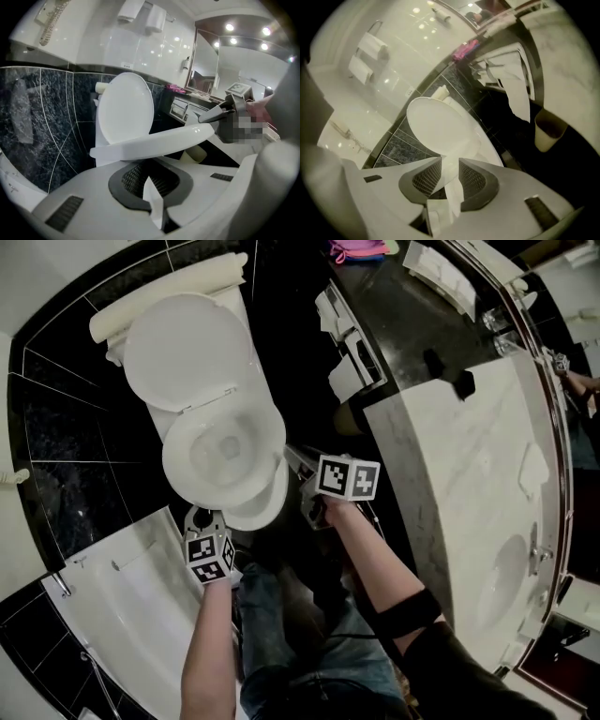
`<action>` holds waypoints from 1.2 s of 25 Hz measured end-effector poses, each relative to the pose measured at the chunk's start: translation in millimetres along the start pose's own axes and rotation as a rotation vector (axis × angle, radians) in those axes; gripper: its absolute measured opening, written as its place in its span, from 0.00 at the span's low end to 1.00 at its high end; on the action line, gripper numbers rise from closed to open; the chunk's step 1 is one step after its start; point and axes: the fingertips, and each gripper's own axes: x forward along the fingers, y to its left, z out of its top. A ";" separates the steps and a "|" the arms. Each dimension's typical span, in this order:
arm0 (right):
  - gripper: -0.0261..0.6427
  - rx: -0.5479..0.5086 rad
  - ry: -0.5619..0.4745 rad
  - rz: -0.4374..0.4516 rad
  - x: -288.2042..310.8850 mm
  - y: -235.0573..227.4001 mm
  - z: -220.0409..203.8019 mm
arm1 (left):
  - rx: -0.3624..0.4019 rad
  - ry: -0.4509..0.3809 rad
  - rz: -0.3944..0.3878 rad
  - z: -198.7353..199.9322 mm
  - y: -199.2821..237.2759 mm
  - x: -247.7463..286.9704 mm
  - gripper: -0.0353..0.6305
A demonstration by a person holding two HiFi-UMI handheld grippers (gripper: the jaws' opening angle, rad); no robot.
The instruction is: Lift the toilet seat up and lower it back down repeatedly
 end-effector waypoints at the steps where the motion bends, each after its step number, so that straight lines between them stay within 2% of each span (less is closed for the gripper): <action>1: 0.20 -0.056 -0.028 -0.012 -6.1 7.5 9.3 | 0.003 -0.002 -0.006 5.9 0.2 -0.2 0.03; 3: 0.11 -0.185 -0.085 -0.052 -17.8 22.8 28.3 | 0.015 -0.010 -0.012 16.9 4.1 1.4 0.03; 5: 0.06 -0.329 -0.138 -0.092 -26.7 41.5 48.4 | 0.028 -0.020 -0.021 32.2 8.7 4.6 0.03; 9: 0.06 -0.590 -0.233 -0.168 -40.5 84.2 84.8 | 0.063 -0.026 -0.051 65.4 15.0 11.8 0.03; 13: 0.06 -0.755 -0.325 -0.174 -44.3 133.4 119.6 | 0.104 -0.022 -0.059 96.1 24.3 18.3 0.03; 17: 0.06 -0.823 -0.346 -0.105 -30.4 166.3 149.5 | 0.121 -0.028 -0.035 126.5 33.9 26.9 0.03; 23: 0.06 -0.866 -0.319 0.000 14.5 179.7 184.7 | 0.177 -0.087 0.005 179.5 54.8 48.3 0.03; 30: 0.06 -0.888 -0.287 0.042 40.9 186.0 220.3 | 0.142 -0.086 0.062 219.6 76.0 71.9 0.03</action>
